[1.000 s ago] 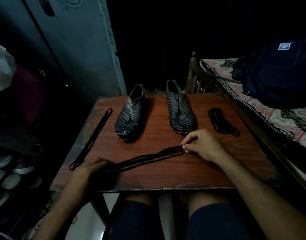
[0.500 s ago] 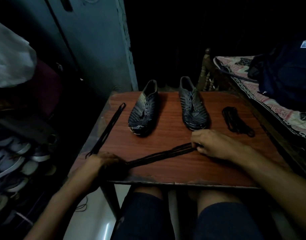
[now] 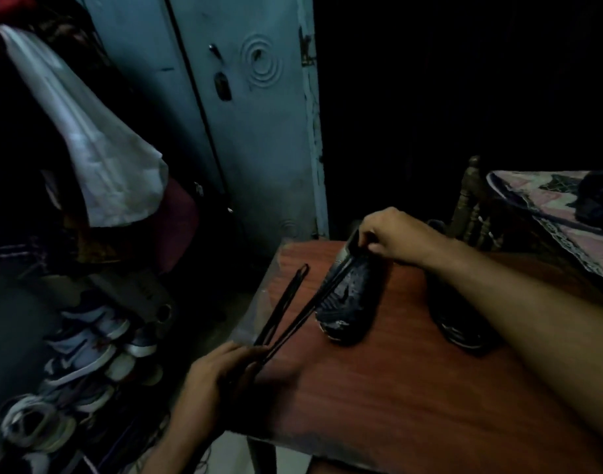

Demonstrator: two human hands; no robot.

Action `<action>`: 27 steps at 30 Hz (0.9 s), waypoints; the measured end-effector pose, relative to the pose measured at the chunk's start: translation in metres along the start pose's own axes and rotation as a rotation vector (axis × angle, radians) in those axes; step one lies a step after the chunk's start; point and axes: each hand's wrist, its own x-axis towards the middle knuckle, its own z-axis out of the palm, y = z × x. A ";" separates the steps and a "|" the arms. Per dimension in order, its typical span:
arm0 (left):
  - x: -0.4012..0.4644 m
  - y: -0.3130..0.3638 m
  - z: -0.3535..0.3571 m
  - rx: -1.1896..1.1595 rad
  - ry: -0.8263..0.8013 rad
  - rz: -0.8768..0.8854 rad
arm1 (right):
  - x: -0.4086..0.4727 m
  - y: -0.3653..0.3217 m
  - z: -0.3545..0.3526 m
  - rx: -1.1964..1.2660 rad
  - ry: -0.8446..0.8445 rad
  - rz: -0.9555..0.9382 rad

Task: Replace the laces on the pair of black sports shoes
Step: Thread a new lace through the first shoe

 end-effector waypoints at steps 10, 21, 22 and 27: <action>0.001 -0.030 -0.002 0.121 -0.005 -0.097 | 0.107 -0.027 0.099 -0.207 -0.210 -0.110; -0.001 -0.031 0.020 0.435 -0.076 0.046 | 0.121 -0.032 0.135 -0.214 -0.235 -0.132; -0.001 -0.031 0.020 0.441 -0.079 0.035 | 0.121 -0.032 0.137 -0.204 -0.222 -0.124; -0.003 -0.033 0.021 0.370 -0.087 -0.038 | 0.118 -0.029 0.134 -0.122 -0.190 -0.131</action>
